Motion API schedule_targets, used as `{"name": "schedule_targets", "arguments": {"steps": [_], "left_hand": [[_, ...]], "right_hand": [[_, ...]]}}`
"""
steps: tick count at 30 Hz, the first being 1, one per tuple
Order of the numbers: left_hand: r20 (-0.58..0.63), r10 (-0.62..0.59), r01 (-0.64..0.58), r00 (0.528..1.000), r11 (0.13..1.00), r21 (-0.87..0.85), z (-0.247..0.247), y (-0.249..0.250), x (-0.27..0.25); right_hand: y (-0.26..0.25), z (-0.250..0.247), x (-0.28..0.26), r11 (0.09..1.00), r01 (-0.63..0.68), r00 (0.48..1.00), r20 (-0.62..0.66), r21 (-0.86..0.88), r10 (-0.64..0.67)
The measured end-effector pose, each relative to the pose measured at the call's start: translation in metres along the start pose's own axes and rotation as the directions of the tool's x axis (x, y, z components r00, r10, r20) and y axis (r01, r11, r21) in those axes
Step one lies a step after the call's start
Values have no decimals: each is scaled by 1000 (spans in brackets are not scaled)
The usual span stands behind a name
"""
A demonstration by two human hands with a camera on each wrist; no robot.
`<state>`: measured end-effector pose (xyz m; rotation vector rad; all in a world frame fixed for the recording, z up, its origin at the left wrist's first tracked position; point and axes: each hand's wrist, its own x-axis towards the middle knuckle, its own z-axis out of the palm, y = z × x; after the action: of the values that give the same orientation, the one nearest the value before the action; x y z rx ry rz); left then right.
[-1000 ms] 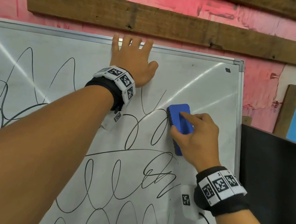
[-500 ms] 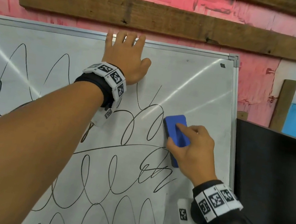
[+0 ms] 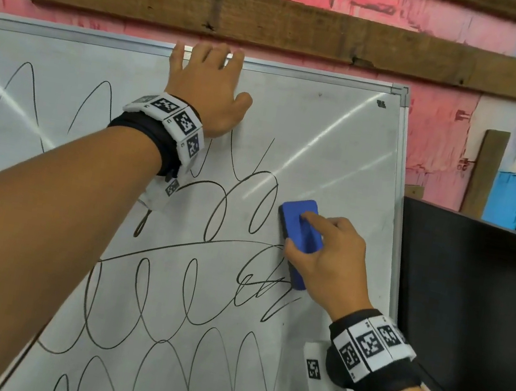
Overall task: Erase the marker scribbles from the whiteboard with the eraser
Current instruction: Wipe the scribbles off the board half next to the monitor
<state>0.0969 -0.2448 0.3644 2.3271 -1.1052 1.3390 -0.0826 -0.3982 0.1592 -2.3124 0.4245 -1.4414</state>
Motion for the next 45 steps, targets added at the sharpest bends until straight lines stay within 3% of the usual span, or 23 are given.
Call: {"name": "schedule_targets", "arguments": {"steps": [7,14,23,27,31,37,41,45], "left_hand": [[21,-12,12,1000,1000,14,2,3,-10],[8,-15,15,1000,999,-51,5,21,-35],[4,210,-207,978,966,-156,23,57,-118],[85,303,-286,949,943,-172,37,71,-151],[136,389,-373,911,919,-129,47,82,-174],[166,429,-404,888,900,-162,52,89,-199],[208,517,-487,830,855,-179,60,92,-223],[217,574,-525,790,815,-246,68,94,-249]], "right_hand": [[20,7,-61,999,-40,996,83,6,40],[16,3,-53,999,-48,995,84,-24,50],[31,8,-93,993,-101,982,156,-60,110],[37,4,-92,989,-119,981,141,-93,131],[49,-2,-76,964,-261,965,-6,-55,261],[60,3,-98,956,-294,956,26,0,294],[74,-4,-78,902,-424,895,-118,79,431],[67,-2,-83,936,-352,932,-83,20,352]]}}
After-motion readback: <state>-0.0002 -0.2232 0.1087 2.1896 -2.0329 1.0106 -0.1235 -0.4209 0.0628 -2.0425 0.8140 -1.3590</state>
